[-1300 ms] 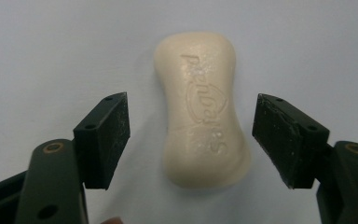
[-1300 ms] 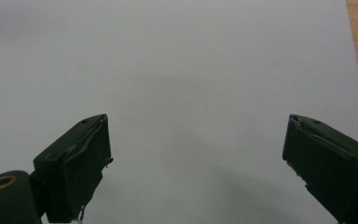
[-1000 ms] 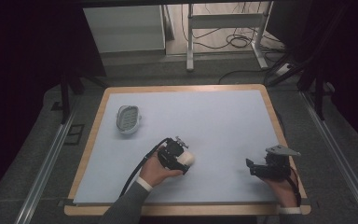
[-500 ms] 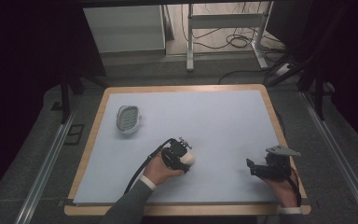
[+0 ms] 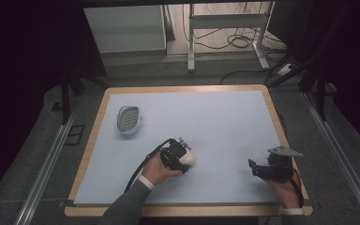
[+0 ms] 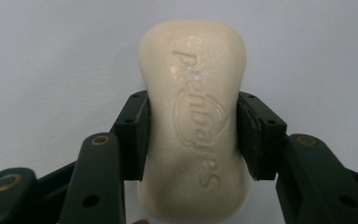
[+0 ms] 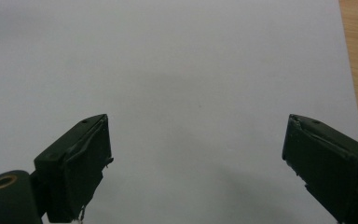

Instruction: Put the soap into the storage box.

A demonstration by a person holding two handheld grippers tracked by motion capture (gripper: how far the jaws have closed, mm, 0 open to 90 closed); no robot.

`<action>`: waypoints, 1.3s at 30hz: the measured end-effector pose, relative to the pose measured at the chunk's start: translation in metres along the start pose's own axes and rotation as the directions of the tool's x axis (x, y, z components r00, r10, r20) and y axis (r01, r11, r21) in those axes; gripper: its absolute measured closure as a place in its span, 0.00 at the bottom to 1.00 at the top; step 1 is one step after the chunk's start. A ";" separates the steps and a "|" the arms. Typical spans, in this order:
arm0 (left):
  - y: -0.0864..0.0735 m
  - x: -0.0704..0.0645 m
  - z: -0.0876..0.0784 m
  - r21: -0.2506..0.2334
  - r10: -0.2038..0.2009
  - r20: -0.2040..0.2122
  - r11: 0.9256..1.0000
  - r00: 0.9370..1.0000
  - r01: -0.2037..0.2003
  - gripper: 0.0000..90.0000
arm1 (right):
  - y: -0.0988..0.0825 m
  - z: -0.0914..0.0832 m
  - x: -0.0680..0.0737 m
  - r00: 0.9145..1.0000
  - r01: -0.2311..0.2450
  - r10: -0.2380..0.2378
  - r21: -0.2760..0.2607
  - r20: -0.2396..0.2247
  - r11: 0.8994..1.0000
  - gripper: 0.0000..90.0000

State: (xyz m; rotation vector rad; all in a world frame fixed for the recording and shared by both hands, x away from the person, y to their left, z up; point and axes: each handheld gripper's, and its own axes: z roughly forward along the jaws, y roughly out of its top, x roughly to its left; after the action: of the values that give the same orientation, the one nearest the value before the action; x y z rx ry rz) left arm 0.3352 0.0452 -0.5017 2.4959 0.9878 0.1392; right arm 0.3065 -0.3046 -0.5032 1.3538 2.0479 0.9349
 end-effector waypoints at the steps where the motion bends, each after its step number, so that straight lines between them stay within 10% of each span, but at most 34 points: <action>1: 0.000 0.002 -0.002 -0.003 0.000 0.007 1.000 1.000 0.000 0.55 | 0.000 0.000 0.000 1.000 -0.001 0.001 0.000 0.000 1.000 0.08; 39: -0.003 0.042 -0.033 -0.047 -0.063 -0.004 0.997 0.998 0.063 0.55 | -0.002 0.002 -0.002 1.000 -0.003 0.003 0.013 0.006 1.000 0.08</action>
State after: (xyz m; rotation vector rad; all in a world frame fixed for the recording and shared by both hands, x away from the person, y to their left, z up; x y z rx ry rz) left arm 0.3558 0.0872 -0.4765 2.4207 1.0521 0.1470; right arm 0.3073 -0.3069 -0.5057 1.3658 2.0510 0.9192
